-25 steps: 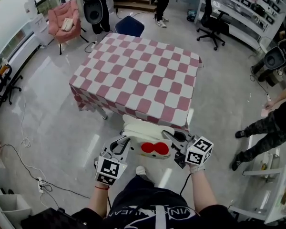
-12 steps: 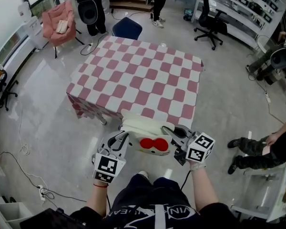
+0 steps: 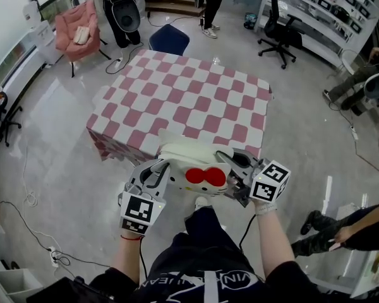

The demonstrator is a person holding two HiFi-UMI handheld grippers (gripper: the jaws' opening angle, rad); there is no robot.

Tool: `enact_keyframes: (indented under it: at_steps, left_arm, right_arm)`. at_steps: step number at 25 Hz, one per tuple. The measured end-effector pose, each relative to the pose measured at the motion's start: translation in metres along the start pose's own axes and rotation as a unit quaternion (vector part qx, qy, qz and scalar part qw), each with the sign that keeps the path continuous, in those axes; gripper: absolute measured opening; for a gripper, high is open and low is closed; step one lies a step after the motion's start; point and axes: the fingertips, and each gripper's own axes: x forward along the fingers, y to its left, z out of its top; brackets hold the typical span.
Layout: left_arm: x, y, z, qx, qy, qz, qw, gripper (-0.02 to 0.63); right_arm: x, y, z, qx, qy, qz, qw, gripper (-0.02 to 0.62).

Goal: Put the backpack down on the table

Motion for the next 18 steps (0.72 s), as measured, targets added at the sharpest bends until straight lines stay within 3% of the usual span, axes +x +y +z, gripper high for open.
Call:
enact_keyframes:
  at_steps: [18]
  left_arm:
    - [0.089, 0.075, 0.037, -0.002, -0.007, 0.019, 0.9998, 0.058]
  right_arm:
    - [0.064, -0.094, 0.053, 0.001, 0.004, 0.017, 1.000, 0.011]
